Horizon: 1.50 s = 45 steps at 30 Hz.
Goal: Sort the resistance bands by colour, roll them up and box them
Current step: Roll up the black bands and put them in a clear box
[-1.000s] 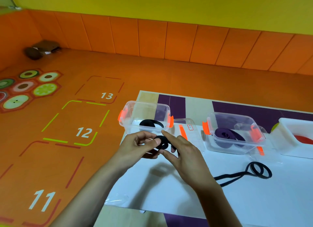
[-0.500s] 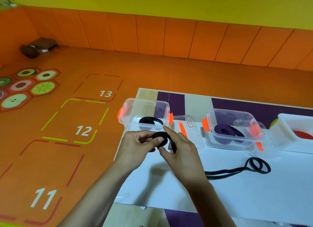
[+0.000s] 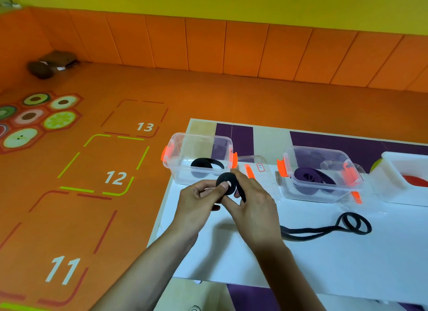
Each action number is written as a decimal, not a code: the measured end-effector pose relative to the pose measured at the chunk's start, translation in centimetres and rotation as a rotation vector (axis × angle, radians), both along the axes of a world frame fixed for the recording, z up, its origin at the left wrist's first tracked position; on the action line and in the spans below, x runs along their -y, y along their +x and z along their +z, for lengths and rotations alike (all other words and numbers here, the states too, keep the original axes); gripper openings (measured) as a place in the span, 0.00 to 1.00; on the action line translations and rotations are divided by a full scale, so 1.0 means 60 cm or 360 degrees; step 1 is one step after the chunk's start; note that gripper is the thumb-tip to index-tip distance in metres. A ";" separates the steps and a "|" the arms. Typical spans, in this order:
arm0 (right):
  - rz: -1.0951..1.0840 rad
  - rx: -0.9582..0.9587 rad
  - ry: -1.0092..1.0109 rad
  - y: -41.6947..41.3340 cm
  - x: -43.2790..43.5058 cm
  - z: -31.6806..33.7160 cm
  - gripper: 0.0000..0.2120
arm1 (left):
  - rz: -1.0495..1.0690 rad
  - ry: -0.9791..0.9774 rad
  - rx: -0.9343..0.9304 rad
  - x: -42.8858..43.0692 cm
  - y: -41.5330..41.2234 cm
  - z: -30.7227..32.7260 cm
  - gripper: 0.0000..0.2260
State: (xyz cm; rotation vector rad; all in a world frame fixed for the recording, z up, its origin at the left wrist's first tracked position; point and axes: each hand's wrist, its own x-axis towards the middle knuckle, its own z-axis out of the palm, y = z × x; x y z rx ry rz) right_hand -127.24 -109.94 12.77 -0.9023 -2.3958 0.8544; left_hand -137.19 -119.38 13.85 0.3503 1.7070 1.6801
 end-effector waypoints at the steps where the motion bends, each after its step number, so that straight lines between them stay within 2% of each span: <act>1: 0.0074 0.0001 -0.0031 0.004 -0.006 -0.001 0.24 | -0.0098 -0.0020 -0.0043 0.004 -0.009 0.001 0.03; 6: 0.0443 0.0059 -0.0092 0.019 -0.023 0.001 0.34 | -0.0553 -0.0121 -0.0425 0.022 -0.058 0.004 0.07; 10: 0.0478 0.0017 -0.0067 0.017 -0.025 0.001 0.34 | -0.0601 -0.0102 -0.0542 0.022 -0.070 0.004 0.06; 14: 0.0424 -0.0131 -0.0331 0.022 -0.031 0.006 0.30 | -0.0381 0.0086 -0.0382 0.019 -0.059 -0.002 0.06; 18: 0.0337 -0.0421 -0.0837 0.020 -0.027 0.015 0.11 | -0.0197 0.0290 -0.0129 0.017 -0.051 -0.008 0.07; 19: 0.0273 -0.0495 -0.0914 0.019 -0.025 0.014 0.09 | -0.0175 0.0328 -0.0097 0.016 -0.048 -0.007 0.07; 23: 0.0114 -0.0678 -0.1073 0.015 -0.018 0.009 0.07 | -0.0134 0.0418 0.0019 0.011 -0.043 -0.002 0.07; 27: 0.0138 -0.0650 -0.1027 0.017 -0.023 0.012 0.06 | -0.0198 0.0384 0.0217 0.015 -0.035 -0.010 0.07; 29: 0.0219 -0.0533 -0.0931 0.025 -0.029 0.013 0.07 | -0.0323 0.0212 0.0050 0.023 -0.043 -0.004 0.07; 32: 0.0366 -0.0239 -0.0618 0.034 -0.039 0.017 0.07 | -0.0598 -0.0185 -0.0546 0.035 -0.066 0.020 0.06; 34: 0.0466 -0.0142 -0.0498 0.034 -0.041 0.024 0.07 | -0.0718 -0.0265 -0.0751 0.040 -0.075 0.040 0.06; 40: 0.0428 -0.0258 -0.0580 0.031 -0.041 0.026 0.07 | -0.0878 -0.0435 -0.1008 0.043 -0.076 0.060 0.04; 45: 0.0280 -0.0478 -0.0785 0.028 -0.036 0.028 0.08 | -0.0649 -0.0182 -0.0815 0.038 -0.058 0.042 0.06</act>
